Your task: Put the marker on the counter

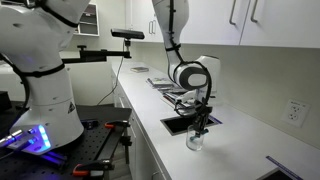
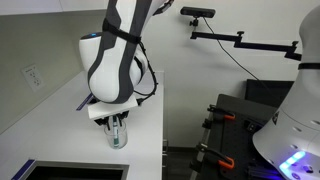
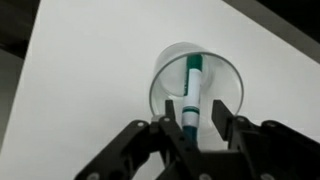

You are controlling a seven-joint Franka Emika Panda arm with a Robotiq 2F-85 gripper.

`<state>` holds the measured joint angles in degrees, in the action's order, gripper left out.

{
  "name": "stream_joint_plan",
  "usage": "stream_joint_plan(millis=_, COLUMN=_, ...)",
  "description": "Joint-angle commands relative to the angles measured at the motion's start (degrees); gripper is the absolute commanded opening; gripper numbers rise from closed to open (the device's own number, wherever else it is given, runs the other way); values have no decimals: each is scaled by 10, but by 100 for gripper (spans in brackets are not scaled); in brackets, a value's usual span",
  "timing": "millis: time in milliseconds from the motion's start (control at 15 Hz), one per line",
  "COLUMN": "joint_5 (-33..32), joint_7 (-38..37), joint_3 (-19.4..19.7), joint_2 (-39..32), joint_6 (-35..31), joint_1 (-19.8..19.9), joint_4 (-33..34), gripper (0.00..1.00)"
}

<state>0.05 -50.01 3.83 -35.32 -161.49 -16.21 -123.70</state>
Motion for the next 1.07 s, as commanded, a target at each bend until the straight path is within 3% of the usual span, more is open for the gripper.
stream_joint_plan(millis=0, joint_5=28, joint_7=33, joint_3=5, joint_2=-15, joint_6=1, joint_1=-4, joint_4=17, gripper=41)
stream_joint_plan(millis=67, joint_5=31, joint_7=38, joint_3=7, joint_2=-16, joint_6=0, joint_1=-6, joint_4=17, gripper=24)
stream_joint_plan(millis=333, joint_5=19, joint_7=41, joint_3=26, joint_2=-4, joint_6=-13, joint_1=-28, joint_4=2, gripper=1)
stream_joint_plan(millis=733, joint_5=20, joint_7=15, joint_3=81, joint_2=55, joint_6=-60, joint_1=-77, joint_4=-54, gripper=5)
stream_joint_plan(millis=1000, joint_5=66, joint_7=33, joint_3=57, joint_2=128, joint_6=-76, joint_1=-30, joint_4=-112, gripper=5)
